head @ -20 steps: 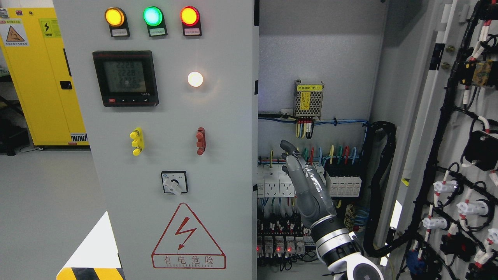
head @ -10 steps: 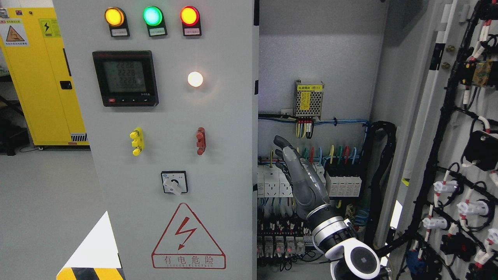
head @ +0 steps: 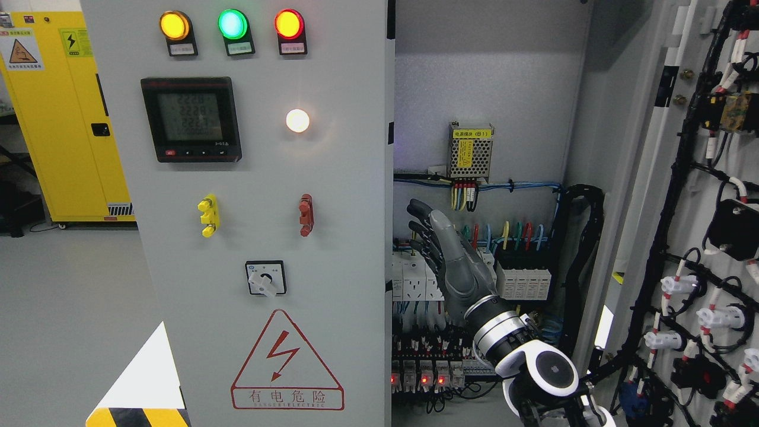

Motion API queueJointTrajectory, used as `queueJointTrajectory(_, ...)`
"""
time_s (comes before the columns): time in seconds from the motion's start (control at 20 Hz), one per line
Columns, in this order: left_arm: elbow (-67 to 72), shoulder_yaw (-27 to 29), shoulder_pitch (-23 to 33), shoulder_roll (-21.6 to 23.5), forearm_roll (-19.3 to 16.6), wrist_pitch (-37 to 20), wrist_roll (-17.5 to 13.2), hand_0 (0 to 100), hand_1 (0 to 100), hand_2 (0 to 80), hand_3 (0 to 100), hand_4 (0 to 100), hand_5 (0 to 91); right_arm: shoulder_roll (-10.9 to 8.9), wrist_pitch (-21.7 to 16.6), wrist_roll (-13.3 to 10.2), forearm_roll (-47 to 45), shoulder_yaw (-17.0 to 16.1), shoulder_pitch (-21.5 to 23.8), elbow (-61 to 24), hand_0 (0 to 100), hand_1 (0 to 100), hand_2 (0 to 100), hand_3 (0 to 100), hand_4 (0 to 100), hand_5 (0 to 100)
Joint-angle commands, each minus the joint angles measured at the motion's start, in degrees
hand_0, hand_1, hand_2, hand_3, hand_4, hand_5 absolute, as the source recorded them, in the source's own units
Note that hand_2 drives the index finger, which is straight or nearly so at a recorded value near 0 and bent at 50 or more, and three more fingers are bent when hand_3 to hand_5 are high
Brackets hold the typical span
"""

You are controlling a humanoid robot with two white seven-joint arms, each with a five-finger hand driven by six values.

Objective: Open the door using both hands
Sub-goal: 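Move the right hand to the inner edge of the closed lit door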

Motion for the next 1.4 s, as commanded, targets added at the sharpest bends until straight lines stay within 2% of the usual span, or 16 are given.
queueJointTrajectory(0.0, 0.01, 0.08, -0.01, -1.58, 0.00, 0.34, 0.02, 0, 0, 0.0, 1, 0, 0.0, -0.08, 1.20, 1.72, -0.51, -2.57, -1.77, 4.31, 21, 5, 0, 0, 0, 0)
queueJointTrajectory(0.2, 0.01, 0.08, -0.01, -1.58, 0.00, 0.26, 0.02, 0, 0, 0.0, 1, 0, 0.0, -0.08, 1.65, 2.15, -0.94, -2.57, -2.29, 4.32, 21, 5, 0, 0, 0, 0)
queueJointTrajectory(0.3, 0.01, 0.08, -0.01, -1.58, 0.00, 0.26, 0.02, 0, 0, 0.0, 1, 0, 0.0, -0.08, 1.65, 3.64, -3.57, -2.75, -2.30, 4.14, 21, 5, 0, 0, 0, 0)
queueJointTrajectory(0.55, 0.01, 0.08, 0.08, -2.02, 0.00, 0.17, 0.02, 0, 0, 0.0, 1, 0, 0.0, -0.08, 1.56, 4.09, -5.08, -2.92, -2.65, 4.58, 21, 5, 0, 0, 0, 0)
queueJointTrajectory(0.7, 0.01, 0.08, 0.08, -2.11, 0.00, 0.08, 0.02, 0, 0, 0.0, 1, 0, 0.0, -0.08, 1.56, 8.29, -5.08, -3.97, -3.35, 5.28, 22, 5, 0, 0, 0, 0)
queueJointTrajectory(0.9, 0.01, 0.08, 0.08, -2.11, 0.00, 0.08, 0.02, 0, 0, 0.0, 1, 0, 0.0, -0.34, 1.56, 10.06, -5.08, -4.51, -4.05, 6.95, 22, 5, 0, 0, 0, 0)
queueJointTrajectory(1.05, 0.01, 0.08, 0.08, -2.11, 0.00, 0.08, 0.02, 0, 0, 0.0, 1, 0, 0.0, -0.96, 1.56, 13.31, -4.99, -4.51, -5.11, 7.83, 22, 5, 0, 0, 0, 0)
queueJointTrajectory(1.35, 0.19, 0.17, 0.17, -2.11, 0.00, 0.34, 0.02, 0, 0, 0.0, 1, 0, 0.0, -0.96, 1.73, 13.76, -5.08, -4.42, -6.07, 10.73, 22, 5, 0, 0, 0, 0)
